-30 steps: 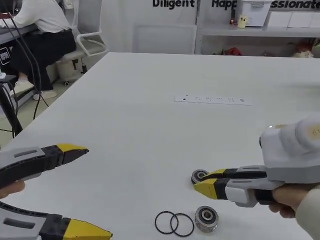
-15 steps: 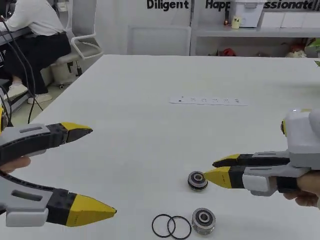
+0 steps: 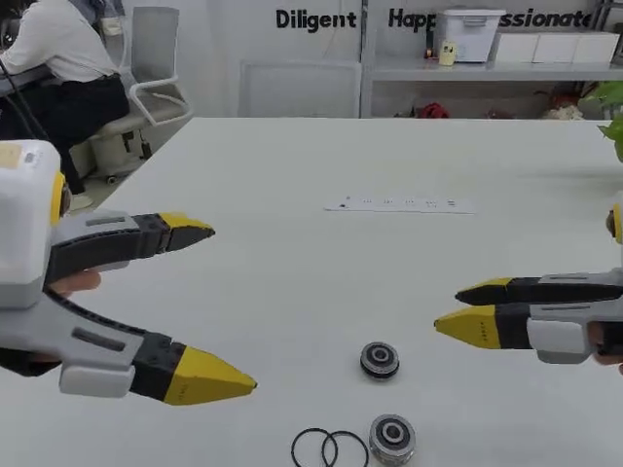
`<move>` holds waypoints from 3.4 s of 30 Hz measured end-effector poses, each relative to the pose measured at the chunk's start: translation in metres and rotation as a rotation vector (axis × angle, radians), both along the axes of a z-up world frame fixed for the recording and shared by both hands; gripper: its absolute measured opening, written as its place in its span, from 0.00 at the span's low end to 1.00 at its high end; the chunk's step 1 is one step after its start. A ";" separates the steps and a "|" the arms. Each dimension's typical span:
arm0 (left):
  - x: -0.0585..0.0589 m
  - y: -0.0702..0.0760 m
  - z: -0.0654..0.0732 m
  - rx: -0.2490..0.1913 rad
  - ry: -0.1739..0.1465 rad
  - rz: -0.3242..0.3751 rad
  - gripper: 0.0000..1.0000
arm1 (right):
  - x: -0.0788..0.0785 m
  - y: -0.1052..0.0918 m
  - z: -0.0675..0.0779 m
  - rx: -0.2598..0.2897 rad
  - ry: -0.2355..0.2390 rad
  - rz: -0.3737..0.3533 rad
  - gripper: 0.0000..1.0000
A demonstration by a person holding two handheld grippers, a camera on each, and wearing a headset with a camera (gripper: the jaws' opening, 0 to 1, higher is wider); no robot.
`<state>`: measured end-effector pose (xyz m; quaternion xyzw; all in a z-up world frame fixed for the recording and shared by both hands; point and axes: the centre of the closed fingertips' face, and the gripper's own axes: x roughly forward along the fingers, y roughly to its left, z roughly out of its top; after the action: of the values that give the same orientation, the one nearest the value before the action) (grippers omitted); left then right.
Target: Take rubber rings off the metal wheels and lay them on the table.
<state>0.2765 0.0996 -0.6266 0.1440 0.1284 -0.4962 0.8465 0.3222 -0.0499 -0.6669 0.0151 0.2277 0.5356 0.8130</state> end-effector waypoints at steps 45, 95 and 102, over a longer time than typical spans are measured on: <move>0.102 -0.101 -0.077 0.030 -0.032 -0.127 0.63 | 0.052 0.028 -0.051 -0.008 -0.102 0.099 0.34; 0.086 -0.112 -0.165 0.117 0.155 -0.115 0.14 | 0.029 0.026 -0.125 -0.248 -0.043 0.156 0.25; 0.076 -0.114 -0.165 0.114 0.158 -0.145 0.14 | 0.026 0.031 -0.138 -0.285 -0.063 0.182 0.25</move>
<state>0.3530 -0.0149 -0.7915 0.1610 0.2119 -0.5580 0.7860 0.3480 -0.0191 -0.8045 -0.1376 0.2763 0.5694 0.7619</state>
